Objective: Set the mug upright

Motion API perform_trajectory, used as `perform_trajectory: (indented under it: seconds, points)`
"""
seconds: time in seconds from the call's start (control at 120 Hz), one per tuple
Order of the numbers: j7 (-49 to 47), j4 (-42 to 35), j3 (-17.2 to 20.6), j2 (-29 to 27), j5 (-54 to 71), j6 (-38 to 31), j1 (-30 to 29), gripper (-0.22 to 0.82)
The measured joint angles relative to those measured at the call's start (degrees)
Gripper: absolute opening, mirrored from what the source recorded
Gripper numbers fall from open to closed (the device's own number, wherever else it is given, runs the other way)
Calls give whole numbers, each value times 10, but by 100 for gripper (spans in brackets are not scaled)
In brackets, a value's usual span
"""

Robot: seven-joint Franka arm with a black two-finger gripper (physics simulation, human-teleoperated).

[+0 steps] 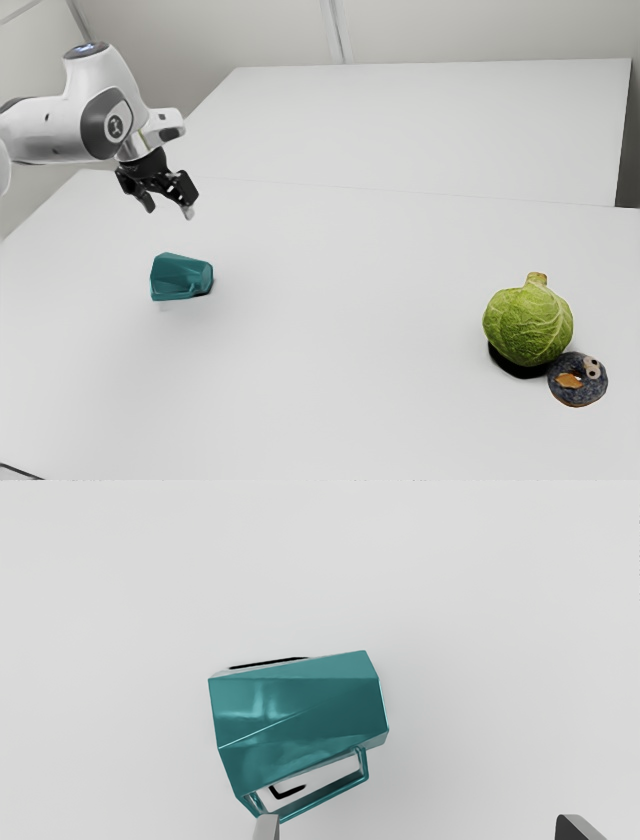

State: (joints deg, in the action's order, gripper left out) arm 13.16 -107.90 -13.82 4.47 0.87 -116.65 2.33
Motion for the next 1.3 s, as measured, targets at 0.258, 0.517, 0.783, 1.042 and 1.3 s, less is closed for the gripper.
perform_trajectory:
  seconds: [0.258,0.517,0.783,1.042,1.3]
  points:
    - [29,20,-2,11,-71,25,-37,60]
    - [118,126,1,139,-148,144,-126,60]
    - [221,170,5,208,-225,244,-212,60]
    - [297,185,2,255,-337,278,-239,60]
    - [337,185,0,276,-411,280,-248,60]
